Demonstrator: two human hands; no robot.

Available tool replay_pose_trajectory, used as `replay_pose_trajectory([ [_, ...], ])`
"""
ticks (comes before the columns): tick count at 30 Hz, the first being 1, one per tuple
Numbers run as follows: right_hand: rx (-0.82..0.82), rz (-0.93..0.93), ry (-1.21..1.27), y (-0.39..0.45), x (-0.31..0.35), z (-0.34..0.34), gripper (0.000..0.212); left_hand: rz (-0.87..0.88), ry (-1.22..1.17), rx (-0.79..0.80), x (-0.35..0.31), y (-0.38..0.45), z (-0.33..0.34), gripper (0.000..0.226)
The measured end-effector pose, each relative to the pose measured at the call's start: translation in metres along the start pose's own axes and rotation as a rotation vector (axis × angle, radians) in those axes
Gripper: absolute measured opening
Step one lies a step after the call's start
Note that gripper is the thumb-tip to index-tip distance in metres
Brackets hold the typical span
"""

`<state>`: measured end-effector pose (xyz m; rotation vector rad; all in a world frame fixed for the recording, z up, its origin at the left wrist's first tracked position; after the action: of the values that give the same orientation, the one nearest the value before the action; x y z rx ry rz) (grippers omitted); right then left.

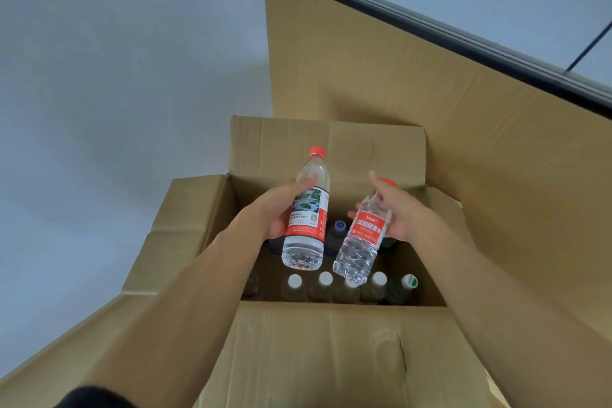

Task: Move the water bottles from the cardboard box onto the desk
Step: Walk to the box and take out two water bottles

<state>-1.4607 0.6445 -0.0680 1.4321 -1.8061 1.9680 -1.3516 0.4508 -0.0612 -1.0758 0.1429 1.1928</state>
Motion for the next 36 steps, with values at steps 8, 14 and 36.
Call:
replay_pose_trajectory([
  [8,0.069,0.024,0.053,-0.020,-0.006,-0.012,0.046,-0.038,-0.001,0.018,0.007,-0.012,0.001,0.046],
  [14,0.158,-0.060,0.070,-0.022,-0.004,-0.016,0.031,-0.008,0.026,0.034,0.001,-0.030,0.000,0.033],
  [36,0.519,-0.188,0.000,-0.011,0.007,-0.013,0.047,0.429,-0.241,-0.285,0.041,-0.075,0.015,0.043],
])
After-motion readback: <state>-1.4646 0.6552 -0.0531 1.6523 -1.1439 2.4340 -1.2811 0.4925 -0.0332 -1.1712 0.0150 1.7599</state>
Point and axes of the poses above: each hand's wrist, its own y-axis towards the middle knuckle, its own z-axis out of the palm, x = y × z, the point moved 1 cm from there along y, towards the middle knuckle, and after that the axes turned 15 degrees about -y, right-handed, at the moved point
